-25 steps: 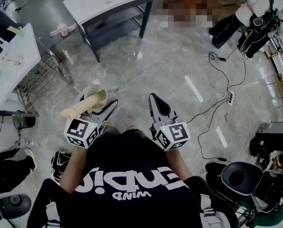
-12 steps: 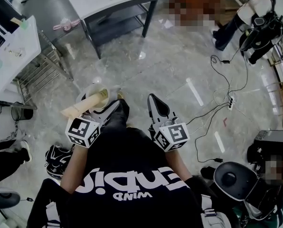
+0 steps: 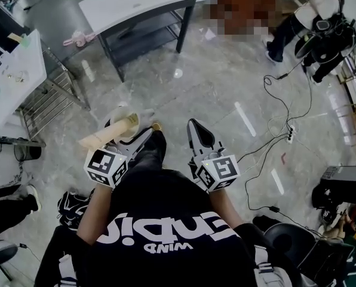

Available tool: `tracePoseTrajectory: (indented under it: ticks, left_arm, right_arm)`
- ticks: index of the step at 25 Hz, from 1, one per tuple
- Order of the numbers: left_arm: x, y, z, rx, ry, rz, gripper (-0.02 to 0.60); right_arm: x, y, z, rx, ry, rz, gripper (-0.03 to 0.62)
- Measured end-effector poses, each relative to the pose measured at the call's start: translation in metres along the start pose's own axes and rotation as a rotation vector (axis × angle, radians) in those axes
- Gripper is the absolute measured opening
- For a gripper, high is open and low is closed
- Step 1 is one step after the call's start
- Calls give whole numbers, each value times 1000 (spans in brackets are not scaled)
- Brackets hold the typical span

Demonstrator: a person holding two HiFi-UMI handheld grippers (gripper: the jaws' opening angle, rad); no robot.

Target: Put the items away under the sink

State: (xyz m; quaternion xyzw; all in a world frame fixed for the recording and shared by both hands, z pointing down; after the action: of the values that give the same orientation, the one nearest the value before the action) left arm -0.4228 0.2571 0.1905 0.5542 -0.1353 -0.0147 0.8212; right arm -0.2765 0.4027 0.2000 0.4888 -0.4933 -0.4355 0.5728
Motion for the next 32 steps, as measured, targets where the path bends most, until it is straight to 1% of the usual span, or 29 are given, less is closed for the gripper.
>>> tracePoseTrajectory:
  ticks: [4, 12, 21, 28, 32]
  left_arm:
    - [27, -6, 10, 0, 14, 3, 462]
    - [82, -27, 41, -23, 6, 12, 462]
    - [144, -67, 82, -5, 19, 23, 462]
    - [191, -100, 112, 25, 62, 34, 462]
    - [215, -112, 128, 33, 95, 39, 462]
  right_arm:
    - [17, 3, -17, 7, 9, 10, 18]
    - [64, -3, -62, 7, 1, 35, 18]
    - [127, -19, -110, 12, 26, 24, 18]
    - [180, -34, -142, 12, 66, 16, 18]
    - [201, -39, -159, 10, 105, 12, 18]
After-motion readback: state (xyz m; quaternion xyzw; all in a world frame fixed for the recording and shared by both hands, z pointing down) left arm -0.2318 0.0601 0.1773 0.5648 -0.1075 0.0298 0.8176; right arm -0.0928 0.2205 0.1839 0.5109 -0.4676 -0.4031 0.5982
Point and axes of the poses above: the fingertips, and each gripper's own axes: x forward along the fingers, z to its left, y out of its underside, the point moved 5 cm from there along -x, backward along the fingers, and after that the axes turned 15 degrees about -x, right-handed, at the moved point
